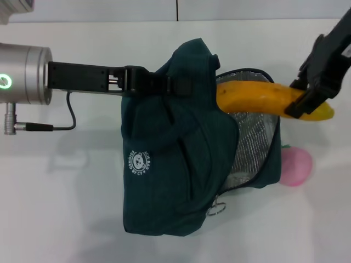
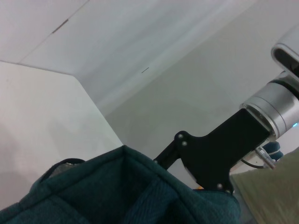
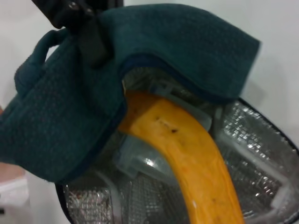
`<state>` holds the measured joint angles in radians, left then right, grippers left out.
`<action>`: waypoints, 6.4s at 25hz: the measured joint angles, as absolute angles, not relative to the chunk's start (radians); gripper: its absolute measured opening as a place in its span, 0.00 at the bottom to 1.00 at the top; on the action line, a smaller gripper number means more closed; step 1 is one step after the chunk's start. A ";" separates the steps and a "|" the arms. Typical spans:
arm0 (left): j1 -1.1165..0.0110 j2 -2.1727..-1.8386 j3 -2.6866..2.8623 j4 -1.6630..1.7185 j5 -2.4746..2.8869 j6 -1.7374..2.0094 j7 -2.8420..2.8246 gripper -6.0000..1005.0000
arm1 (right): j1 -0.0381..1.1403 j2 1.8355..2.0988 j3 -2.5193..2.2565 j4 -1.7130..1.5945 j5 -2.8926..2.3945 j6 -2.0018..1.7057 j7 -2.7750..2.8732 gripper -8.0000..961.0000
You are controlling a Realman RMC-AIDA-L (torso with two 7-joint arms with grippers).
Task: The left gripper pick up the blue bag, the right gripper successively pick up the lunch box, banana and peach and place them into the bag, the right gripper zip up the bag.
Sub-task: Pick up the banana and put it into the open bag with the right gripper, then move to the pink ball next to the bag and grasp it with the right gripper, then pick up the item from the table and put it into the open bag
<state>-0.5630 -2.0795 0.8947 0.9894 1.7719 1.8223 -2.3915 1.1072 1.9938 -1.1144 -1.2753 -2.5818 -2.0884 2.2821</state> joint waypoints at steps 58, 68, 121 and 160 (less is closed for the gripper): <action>-0.579 -2.072 0.895 0.911 1.772 1.811 -2.327 0.06 | 1.245 2.022 -1.244 -1.244 -2.604 -1.991 2.301 0.77; -0.566 -2.068 0.892 0.899 1.768 1.808 -2.322 0.06 | 1.149 2.000 -1.182 -1.372 -2.620 -2.035 2.309 0.90; -0.571 -2.068 0.893 0.862 1.767 1.768 -2.284 0.06 | 0.440 2.015 -0.865 -0.829 -2.085 -1.520 1.407 0.83; -0.576 -2.063 0.891 0.822 1.762 1.759 -2.261 0.06 | 0.450 1.996 -0.560 -0.977 -1.893 -1.855 1.492 0.29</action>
